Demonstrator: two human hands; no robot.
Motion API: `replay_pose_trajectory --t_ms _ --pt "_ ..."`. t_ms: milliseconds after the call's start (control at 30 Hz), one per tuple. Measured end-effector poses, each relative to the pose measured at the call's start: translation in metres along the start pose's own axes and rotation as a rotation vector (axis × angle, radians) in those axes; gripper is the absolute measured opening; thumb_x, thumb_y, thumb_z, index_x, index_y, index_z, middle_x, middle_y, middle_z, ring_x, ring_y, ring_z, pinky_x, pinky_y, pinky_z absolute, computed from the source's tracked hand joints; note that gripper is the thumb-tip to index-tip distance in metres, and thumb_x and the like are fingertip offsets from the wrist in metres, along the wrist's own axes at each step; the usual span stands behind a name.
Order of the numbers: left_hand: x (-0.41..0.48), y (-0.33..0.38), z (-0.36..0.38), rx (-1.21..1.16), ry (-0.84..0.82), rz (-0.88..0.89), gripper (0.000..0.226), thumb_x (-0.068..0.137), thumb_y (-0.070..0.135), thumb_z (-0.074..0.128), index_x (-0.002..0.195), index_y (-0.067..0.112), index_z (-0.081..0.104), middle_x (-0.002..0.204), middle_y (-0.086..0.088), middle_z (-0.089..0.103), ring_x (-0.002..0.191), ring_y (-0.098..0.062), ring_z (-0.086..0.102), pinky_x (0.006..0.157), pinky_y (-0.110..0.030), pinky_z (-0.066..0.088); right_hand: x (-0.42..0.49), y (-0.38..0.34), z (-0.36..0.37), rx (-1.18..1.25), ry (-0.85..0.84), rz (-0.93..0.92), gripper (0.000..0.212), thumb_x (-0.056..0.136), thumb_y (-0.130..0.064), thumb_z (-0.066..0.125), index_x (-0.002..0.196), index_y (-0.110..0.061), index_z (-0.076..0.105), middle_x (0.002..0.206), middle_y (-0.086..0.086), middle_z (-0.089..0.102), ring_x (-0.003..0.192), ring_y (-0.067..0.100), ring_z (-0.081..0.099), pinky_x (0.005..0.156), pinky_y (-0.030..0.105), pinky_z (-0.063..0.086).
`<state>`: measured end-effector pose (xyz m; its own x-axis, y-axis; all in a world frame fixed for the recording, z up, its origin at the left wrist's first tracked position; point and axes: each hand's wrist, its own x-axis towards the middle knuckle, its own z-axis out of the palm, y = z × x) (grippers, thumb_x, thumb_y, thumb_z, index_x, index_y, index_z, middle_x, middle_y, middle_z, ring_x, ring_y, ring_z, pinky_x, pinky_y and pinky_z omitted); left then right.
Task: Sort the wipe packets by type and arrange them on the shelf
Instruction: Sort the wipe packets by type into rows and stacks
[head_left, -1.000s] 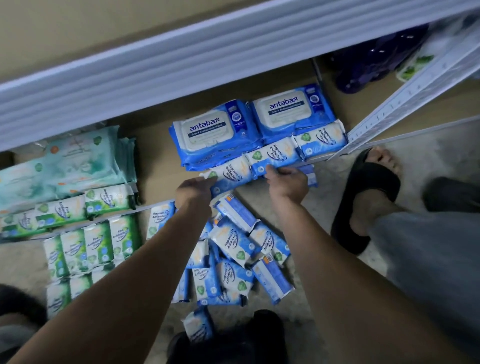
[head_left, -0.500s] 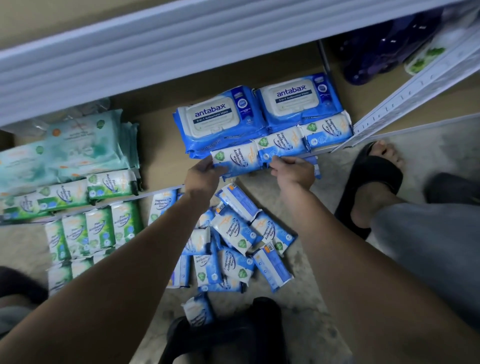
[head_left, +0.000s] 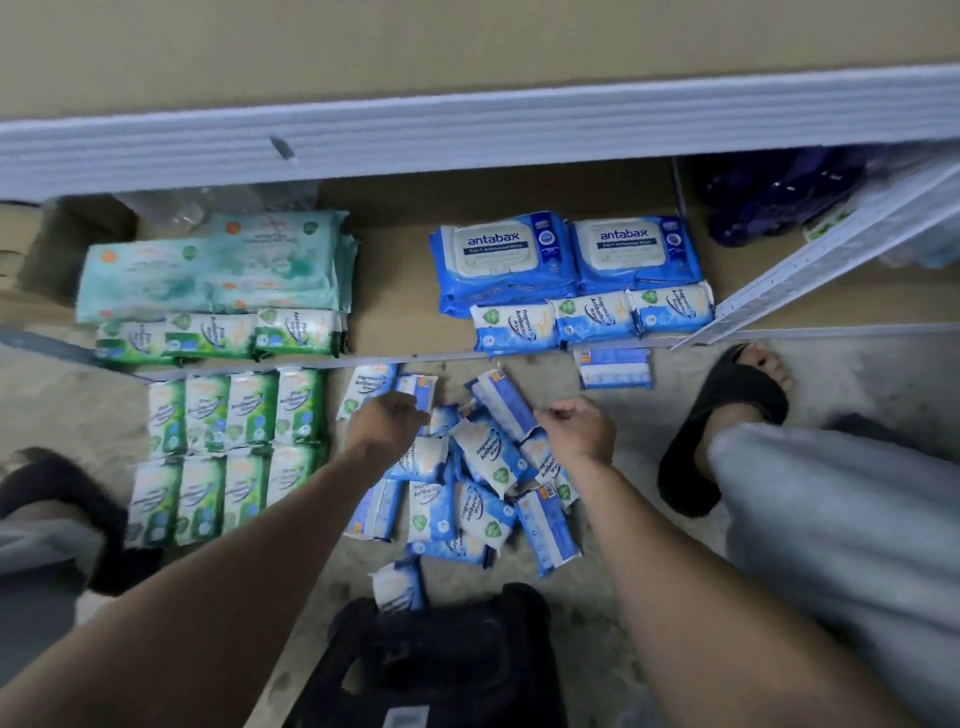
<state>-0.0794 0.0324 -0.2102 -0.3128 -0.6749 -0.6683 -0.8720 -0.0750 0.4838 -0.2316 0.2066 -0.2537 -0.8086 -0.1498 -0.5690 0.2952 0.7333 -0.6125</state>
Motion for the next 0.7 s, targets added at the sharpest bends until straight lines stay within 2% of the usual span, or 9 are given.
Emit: replay_pose_trajectory --t_ms 67,167,233,267,333,467,600,667,700 --pt "-0.015 -0.011 -0.006 0.060 -0.019 0.030 0.034 0.087 0.024 0.072 0.121 0.018 0.070 0.122 -0.008 0.070 0.111 -0.030 0.065 0.096 -0.039 0.053 -0.016 0.001 -0.005 -0.050 -0.015 -0.028 0.014 0.082 -0.027 0.080 0.085 -0.020 0.068 0.089 -0.002 0.074 0.079 0.014 0.067 0.064 0.018 0.045" --pt "-0.035 -0.024 -0.011 0.075 -0.029 0.069 0.020 0.087 0.025 0.071 0.107 0.022 0.070 0.117 -0.008 0.071 0.108 -0.030 0.065 0.095 -0.042 0.053 -0.041 0.007 -0.012 -0.118 -0.033 -0.084 0.012 0.083 -0.027 0.078 0.085 -0.021 0.067 0.087 -0.004 0.072 0.070 0.011 0.063 0.051 0.013 0.040" --pt "-0.046 -0.030 -0.013 0.087 -0.028 0.093 0.015 0.089 0.024 0.068 0.104 0.021 0.068 0.116 -0.010 0.070 0.109 -0.031 0.064 0.095 -0.042 0.053 -0.053 0.016 -0.017 -0.143 -0.051 -0.132 0.014 0.082 -0.027 0.079 0.087 -0.021 0.066 0.088 -0.005 0.071 0.072 0.011 0.065 0.059 0.015 0.044" --pt "-0.048 -0.034 -0.013 0.083 -0.023 0.095 0.022 0.090 0.024 0.067 0.111 0.019 0.069 0.119 -0.008 0.070 0.111 -0.030 0.063 0.097 -0.040 0.052 -0.058 0.021 -0.020 -0.168 -0.060 -0.153 0.016 0.082 -0.028 0.079 0.088 -0.021 0.066 0.088 -0.007 0.071 0.076 0.012 0.066 0.065 0.018 0.046" --pt "-0.053 -0.043 -0.012 0.079 -0.024 0.082 0.033 0.090 0.025 0.067 0.122 0.016 0.067 0.121 -0.006 0.069 0.112 -0.027 0.063 0.097 -0.038 0.051 -0.064 0.031 -0.027 -0.221 -0.075 -0.174 0.017 0.082 -0.028 0.079 0.090 -0.021 0.066 0.089 -0.008 0.070 0.079 0.010 0.065 0.067 0.019 0.044" --pt "-0.054 -0.061 -0.002 0.061 -0.025 0.011 0.038 0.090 0.033 0.069 0.124 0.014 0.066 0.121 -0.007 0.068 0.101 -0.023 0.064 0.094 -0.037 0.053 -0.057 0.047 -0.045 -0.295 -0.056 -0.189 0.018 0.083 -0.027 0.079 0.092 -0.019 0.066 0.094 -0.006 0.072 0.081 0.010 0.065 0.072 0.021 0.044" --pt "-0.048 -0.064 0.011 -0.012 0.018 -0.107 0.051 0.093 0.041 0.067 0.133 0.011 0.057 0.097 0.000 0.063 0.062 -0.010 0.054 0.065 -0.030 0.050 -0.031 0.054 -0.054 -0.310 -0.037 -0.174 0.020 0.081 -0.027 0.079 0.096 -0.019 0.068 0.100 -0.003 0.073 0.092 0.016 0.069 0.081 0.025 0.051" --pt "-0.042 -0.062 0.017 -0.111 0.053 -0.226 0.056 0.092 0.046 0.068 0.134 0.012 0.054 0.082 0.002 0.060 0.057 -0.012 0.052 0.052 -0.027 0.045 -0.013 0.056 -0.055 -0.306 -0.050 -0.188 0.020 0.080 -0.026 0.078 0.096 -0.020 0.067 0.103 0.000 0.073 0.094 0.020 0.070 0.086 0.031 0.054" --pt "-0.038 -0.061 0.020 -0.157 0.069 -0.288 0.055 0.091 0.048 0.068 0.131 0.012 0.055 0.078 0.000 0.060 0.058 -0.016 0.055 0.051 -0.028 0.046 -0.002 0.058 -0.056 -0.329 -0.050 -0.200 0.021 0.079 -0.026 0.078 0.097 -0.020 0.068 0.104 0.002 0.073 0.095 0.022 0.070 0.088 0.035 0.055"
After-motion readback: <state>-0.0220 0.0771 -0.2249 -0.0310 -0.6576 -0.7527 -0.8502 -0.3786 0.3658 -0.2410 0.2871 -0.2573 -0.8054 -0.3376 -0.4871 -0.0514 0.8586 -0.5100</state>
